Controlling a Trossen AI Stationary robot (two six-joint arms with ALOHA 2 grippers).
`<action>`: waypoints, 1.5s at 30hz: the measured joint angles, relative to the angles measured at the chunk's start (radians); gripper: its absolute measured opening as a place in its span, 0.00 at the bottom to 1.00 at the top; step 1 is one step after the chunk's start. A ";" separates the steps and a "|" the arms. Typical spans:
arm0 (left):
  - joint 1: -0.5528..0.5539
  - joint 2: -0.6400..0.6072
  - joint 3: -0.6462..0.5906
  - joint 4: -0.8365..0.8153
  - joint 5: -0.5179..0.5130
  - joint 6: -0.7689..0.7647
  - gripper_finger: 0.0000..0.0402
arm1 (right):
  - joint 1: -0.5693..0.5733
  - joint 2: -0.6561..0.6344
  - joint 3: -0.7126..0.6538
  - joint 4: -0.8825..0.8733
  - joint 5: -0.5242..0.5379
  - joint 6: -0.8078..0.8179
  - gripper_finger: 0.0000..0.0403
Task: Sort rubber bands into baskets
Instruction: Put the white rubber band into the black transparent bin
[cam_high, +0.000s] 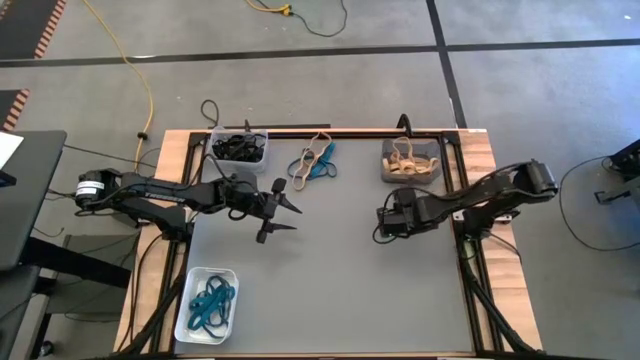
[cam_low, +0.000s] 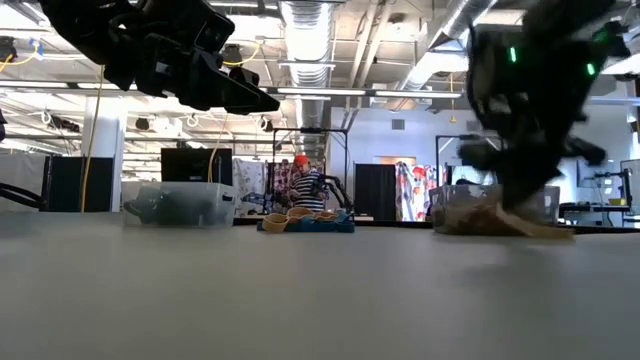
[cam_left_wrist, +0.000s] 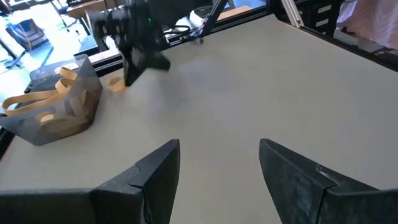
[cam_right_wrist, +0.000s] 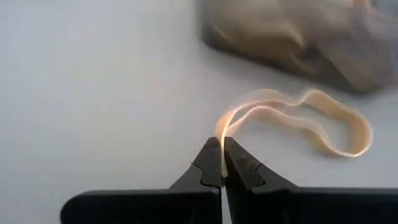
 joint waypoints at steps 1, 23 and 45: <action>0.000 0.000 0.000 0.000 0.000 0.001 0.52 | 0.012 -0.013 0.029 -0.009 0.016 -0.024 0.06; 0.000 0.000 0.000 -0.010 0.000 0.003 0.52 | -0.261 -0.234 0.325 -0.217 0.207 -0.562 0.06; 0.000 0.000 0.000 -0.037 -0.068 0.011 0.52 | -0.411 -0.235 0.216 -0.264 0.084 -0.572 0.56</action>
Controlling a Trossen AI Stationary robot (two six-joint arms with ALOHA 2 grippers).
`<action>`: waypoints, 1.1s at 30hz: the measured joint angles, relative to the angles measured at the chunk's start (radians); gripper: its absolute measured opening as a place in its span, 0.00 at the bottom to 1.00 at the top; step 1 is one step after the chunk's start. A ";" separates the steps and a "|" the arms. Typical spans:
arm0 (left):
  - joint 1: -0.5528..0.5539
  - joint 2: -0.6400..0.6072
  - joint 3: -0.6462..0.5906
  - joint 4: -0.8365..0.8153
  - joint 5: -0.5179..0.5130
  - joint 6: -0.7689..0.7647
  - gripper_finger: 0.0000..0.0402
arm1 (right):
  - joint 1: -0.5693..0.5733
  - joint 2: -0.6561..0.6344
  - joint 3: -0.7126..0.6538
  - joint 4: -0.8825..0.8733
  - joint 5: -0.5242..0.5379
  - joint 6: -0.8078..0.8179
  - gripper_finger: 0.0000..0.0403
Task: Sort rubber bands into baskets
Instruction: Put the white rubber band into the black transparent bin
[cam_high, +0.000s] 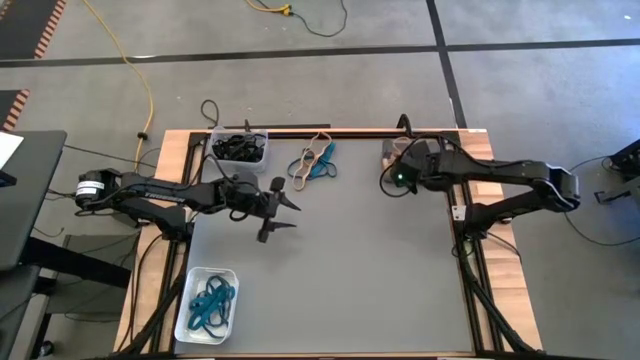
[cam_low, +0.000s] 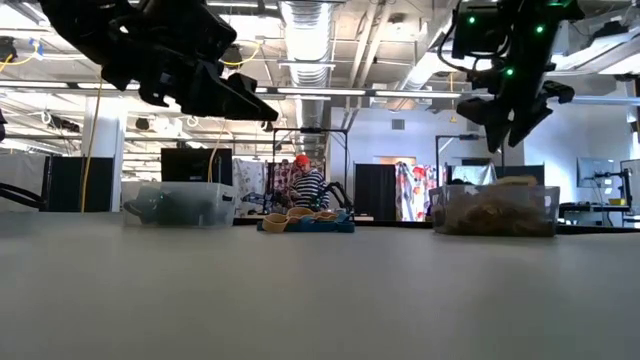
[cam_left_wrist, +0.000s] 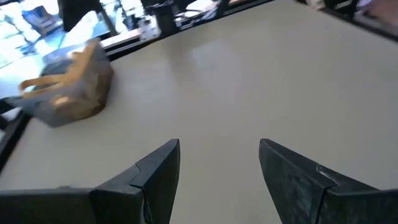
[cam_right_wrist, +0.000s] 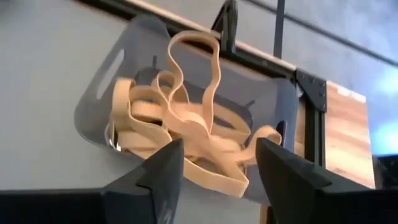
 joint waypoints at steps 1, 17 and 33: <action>0.000 0.000 0.000 0.000 -0.016 0.000 0.52 | 0.009 -0.002 0.000 0.003 0.014 0.002 0.58; 0.054 0.247 0.000 0.142 -0.286 -0.151 0.52 | 0.250 -0.012 0.002 0.246 0.179 -0.095 0.60; 0.072 0.637 0.168 0.217 -0.611 -0.168 0.52 | 0.399 -0.011 0.001 0.289 0.256 -0.088 0.60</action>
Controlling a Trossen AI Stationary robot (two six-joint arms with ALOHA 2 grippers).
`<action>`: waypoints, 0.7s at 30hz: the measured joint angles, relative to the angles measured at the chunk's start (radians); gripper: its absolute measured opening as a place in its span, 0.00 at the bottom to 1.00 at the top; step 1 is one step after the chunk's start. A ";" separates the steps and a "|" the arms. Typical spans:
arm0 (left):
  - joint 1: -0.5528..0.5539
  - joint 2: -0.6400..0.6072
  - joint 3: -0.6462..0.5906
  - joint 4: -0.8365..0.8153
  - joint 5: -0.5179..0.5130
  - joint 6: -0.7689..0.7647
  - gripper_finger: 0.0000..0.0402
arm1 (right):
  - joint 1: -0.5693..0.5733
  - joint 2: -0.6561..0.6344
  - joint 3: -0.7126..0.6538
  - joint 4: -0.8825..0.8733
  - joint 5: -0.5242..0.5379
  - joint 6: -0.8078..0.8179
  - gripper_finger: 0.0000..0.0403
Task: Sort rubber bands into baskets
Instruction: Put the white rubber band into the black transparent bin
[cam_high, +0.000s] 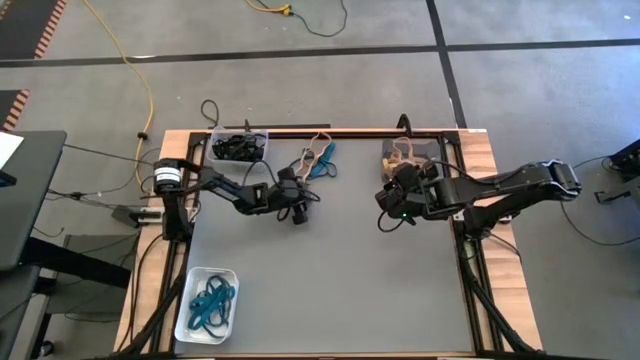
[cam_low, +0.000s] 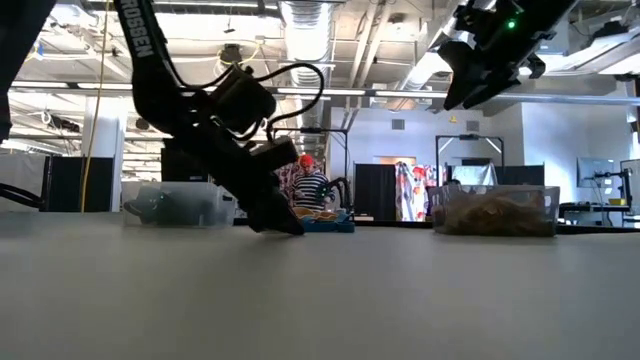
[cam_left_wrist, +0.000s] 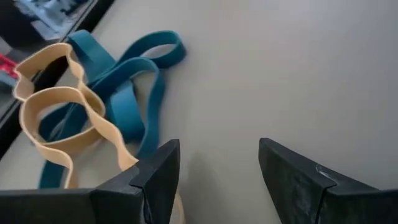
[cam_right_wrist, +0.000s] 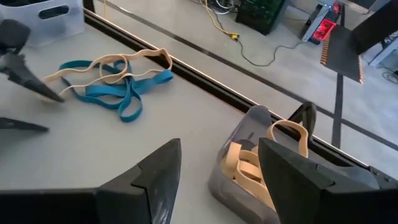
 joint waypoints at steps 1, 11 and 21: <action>0.001 0.005 0.008 -0.003 -0.008 -0.003 0.52 | 0.004 0.000 0.000 0.002 0.000 0.000 0.60; -0.001 -0.060 0.018 -0.075 -0.089 0.008 0.52 | 0.029 0.000 -0.001 -0.001 0.001 0.001 0.60; 0.025 -0.062 0.018 -0.170 -0.123 -0.028 0.52 | 0.028 0.000 -0.001 -0.008 0.004 0.001 0.60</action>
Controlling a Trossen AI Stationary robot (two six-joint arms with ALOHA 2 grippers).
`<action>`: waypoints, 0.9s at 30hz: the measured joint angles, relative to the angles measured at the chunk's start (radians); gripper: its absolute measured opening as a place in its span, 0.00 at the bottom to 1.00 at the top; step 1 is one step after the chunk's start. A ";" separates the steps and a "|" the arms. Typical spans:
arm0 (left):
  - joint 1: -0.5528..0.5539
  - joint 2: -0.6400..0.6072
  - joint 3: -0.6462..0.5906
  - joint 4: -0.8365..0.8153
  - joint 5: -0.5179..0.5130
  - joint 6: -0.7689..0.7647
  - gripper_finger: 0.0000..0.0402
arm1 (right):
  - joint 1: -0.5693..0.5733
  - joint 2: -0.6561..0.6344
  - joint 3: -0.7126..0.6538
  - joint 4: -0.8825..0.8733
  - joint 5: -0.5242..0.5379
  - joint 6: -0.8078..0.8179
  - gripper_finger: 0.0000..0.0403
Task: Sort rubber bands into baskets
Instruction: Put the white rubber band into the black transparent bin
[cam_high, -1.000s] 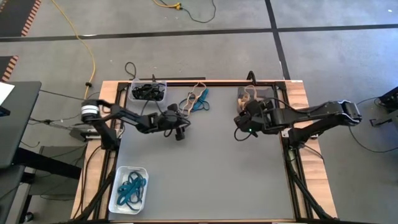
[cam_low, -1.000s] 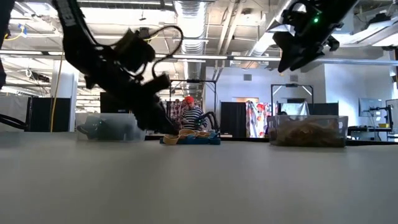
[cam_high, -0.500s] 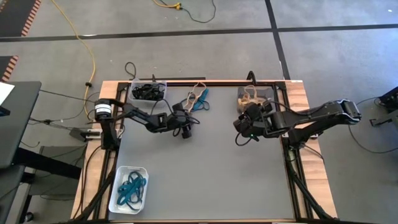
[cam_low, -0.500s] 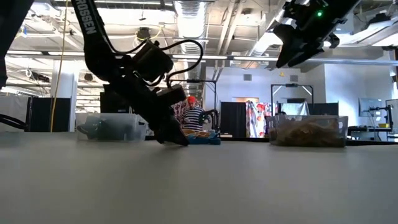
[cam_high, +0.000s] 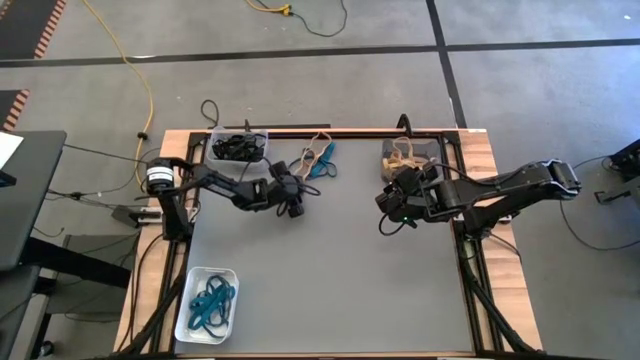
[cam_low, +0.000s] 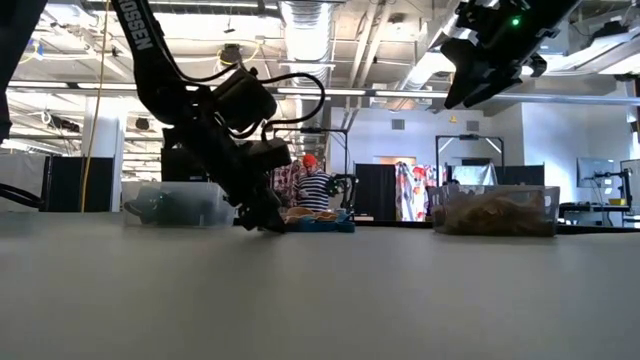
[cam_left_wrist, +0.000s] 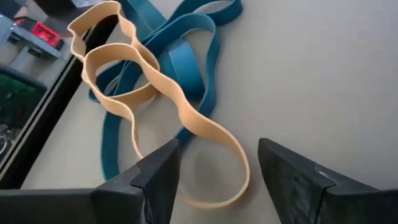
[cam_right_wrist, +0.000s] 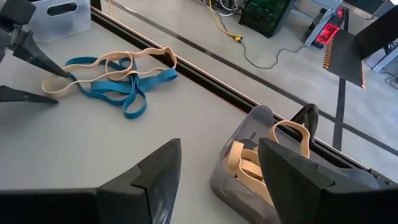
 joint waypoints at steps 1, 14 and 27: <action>0.005 0.000 0.000 -0.002 0.013 0.007 0.51 | 0.000 0.000 0.000 0.000 0.000 0.000 0.60; 0.036 -0.014 0.014 -0.048 0.189 0.106 0.01 | 0.023 0.033 -0.001 0.002 -0.006 0.001 0.60; 0.013 -0.362 0.182 -0.240 0.471 0.241 0.00 | 0.021 0.353 -0.002 0.340 0.048 -0.323 0.60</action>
